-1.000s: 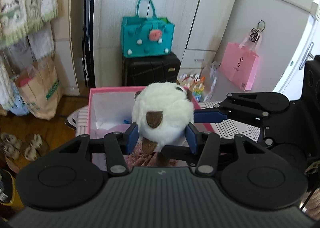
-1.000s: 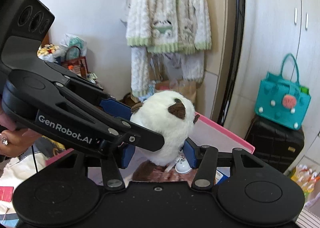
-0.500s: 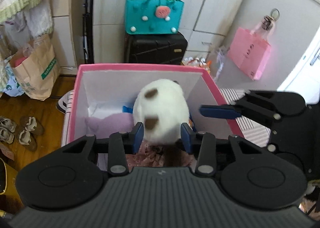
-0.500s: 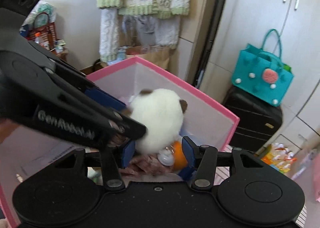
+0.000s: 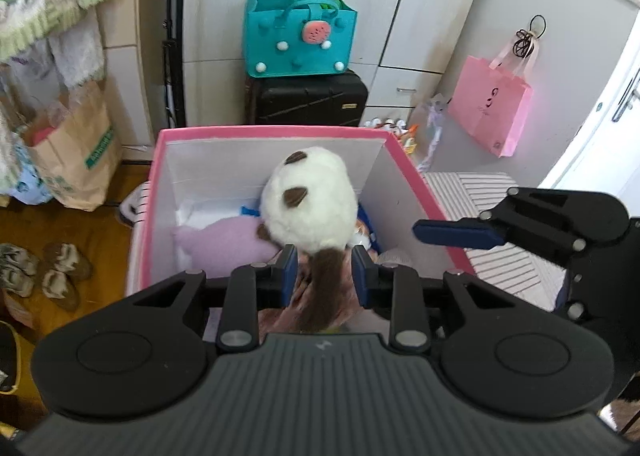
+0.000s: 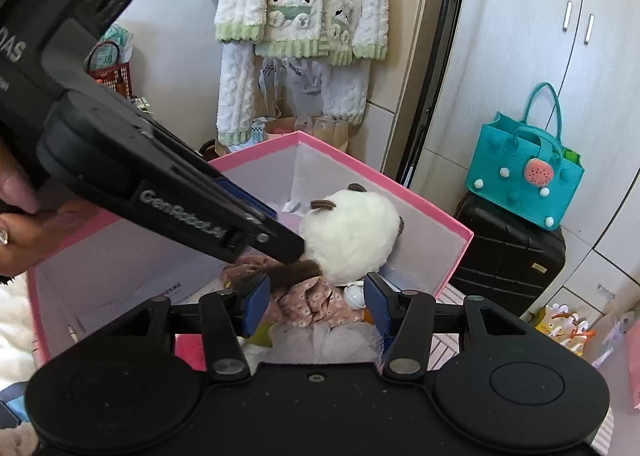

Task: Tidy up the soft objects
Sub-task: 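Lower the plush cat into the box and open both tools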

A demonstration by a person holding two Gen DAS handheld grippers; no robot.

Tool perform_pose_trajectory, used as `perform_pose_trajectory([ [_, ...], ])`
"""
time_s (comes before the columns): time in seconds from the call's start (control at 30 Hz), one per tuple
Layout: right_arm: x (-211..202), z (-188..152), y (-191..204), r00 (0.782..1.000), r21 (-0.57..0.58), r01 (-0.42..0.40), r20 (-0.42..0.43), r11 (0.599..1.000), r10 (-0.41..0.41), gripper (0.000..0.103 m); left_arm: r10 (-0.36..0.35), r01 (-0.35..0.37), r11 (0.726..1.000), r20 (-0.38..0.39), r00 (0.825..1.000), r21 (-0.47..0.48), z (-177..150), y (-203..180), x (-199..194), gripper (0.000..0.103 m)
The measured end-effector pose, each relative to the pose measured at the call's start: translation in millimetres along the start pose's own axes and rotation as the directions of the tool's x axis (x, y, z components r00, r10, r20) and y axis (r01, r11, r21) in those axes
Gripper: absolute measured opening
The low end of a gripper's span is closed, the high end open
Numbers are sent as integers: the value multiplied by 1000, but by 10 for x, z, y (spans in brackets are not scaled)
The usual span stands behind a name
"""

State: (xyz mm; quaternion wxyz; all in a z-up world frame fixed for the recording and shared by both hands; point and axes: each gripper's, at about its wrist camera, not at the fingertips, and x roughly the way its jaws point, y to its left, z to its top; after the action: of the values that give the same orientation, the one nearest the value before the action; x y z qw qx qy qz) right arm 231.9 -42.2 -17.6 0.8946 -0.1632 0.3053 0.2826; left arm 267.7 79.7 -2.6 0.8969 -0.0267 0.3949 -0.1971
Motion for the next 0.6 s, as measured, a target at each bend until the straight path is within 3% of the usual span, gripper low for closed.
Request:
perform_pose_trajectory([
  [0.13, -172, -74, 4, 1000, 31, -18, 21, 999, 18, 68, 28, -28, 1000, 7, 1000, 3, -80, -50, -180, 40],
  [0.23, -333, -132, 25, 999, 59, -19, 40, 998, 17, 69, 34, -34, 999, 20, 999, 16, -137, -127, -328, 45],
  [0.37, -504, -179, 56, 998, 92, -19, 70, 996, 12, 70, 42, -45, 998, 57, 997, 39, -202, -223, -538, 61],
  [0.6, -906, -304, 106, 996, 128, -5, 93, 992, -7, 73, 39, -43, 998, 86, 996, 39, -337, -338, -902, 67],
])
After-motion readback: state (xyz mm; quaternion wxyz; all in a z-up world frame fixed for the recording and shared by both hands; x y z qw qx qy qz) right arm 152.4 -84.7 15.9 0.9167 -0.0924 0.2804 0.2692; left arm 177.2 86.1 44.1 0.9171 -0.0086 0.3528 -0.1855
